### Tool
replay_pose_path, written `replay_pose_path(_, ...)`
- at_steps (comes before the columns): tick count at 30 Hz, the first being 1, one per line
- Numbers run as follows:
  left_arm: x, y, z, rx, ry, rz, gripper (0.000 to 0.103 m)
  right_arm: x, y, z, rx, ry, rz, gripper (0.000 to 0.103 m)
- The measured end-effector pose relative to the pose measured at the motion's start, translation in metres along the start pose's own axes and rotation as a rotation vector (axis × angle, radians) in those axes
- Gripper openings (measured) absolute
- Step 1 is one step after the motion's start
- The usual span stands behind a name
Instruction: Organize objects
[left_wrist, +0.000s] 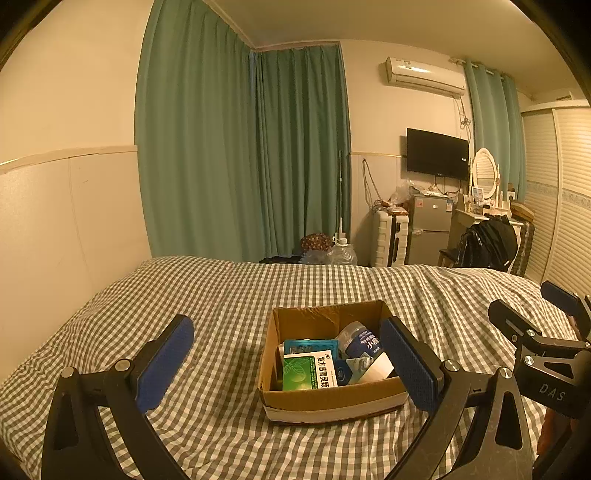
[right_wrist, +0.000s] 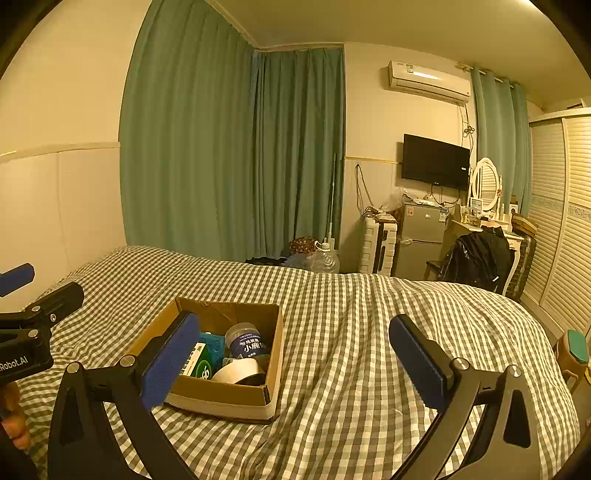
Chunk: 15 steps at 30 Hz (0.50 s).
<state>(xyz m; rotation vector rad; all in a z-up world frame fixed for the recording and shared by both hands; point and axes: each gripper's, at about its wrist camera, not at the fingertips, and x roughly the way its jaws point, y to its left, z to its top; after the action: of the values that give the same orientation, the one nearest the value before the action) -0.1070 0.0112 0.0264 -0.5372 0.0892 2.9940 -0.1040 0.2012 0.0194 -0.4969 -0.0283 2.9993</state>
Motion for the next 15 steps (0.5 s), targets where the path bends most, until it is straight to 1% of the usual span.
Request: replay_pose_path(15, 0.0039, 0.0005, -0.0021, -0.002, 0.005, 0.006, 0.103, 0.0012, 0.0011, -0.0002, -0.001, 0.001, -0.001, 0.103)
